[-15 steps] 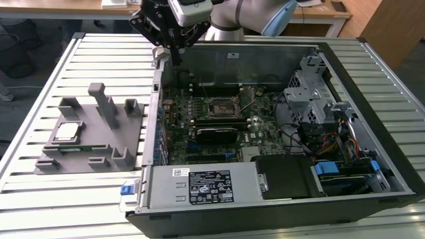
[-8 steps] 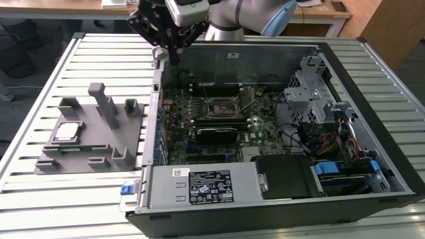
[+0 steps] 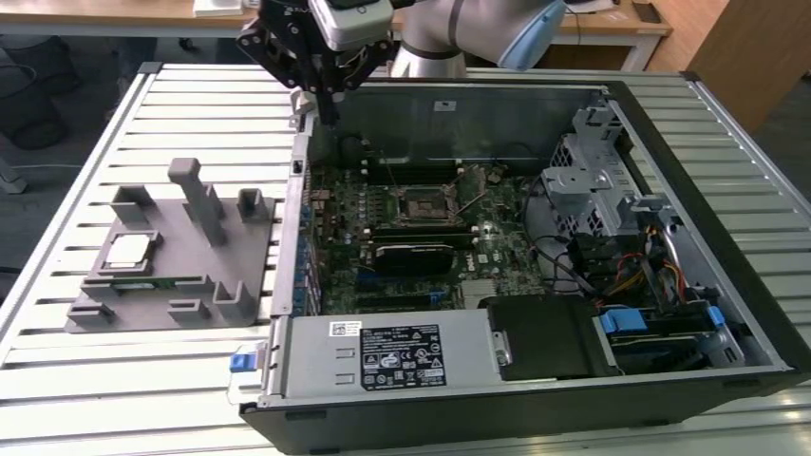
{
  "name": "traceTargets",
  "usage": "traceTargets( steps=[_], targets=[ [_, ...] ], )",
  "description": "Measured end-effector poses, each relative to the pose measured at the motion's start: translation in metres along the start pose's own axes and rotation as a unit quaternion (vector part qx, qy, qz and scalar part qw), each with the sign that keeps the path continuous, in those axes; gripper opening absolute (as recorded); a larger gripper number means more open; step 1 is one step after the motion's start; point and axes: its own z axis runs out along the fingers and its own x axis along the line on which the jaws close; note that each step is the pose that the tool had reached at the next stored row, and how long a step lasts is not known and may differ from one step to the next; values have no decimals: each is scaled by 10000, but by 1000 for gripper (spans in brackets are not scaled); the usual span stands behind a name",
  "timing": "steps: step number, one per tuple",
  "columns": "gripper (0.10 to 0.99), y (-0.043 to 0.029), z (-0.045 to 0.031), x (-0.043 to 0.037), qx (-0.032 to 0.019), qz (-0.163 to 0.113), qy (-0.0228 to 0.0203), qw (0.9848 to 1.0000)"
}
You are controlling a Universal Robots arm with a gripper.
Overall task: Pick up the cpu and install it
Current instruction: 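Reach for the cpu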
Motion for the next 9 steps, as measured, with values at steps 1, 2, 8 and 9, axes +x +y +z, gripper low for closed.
traceTargets(
  steps=[1, 2, 8, 9],
  targets=[
    [106, 0, 0, 6, 0, 0, 0, 10000],
    [106, -1, 0, 11, 0, 0, 0, 10000],
    [106, -3, 0, 40, 0, 0, 0, 10000],
    [106, -3, 0, 45, 0, 0, 0, 10000]
  ],
)
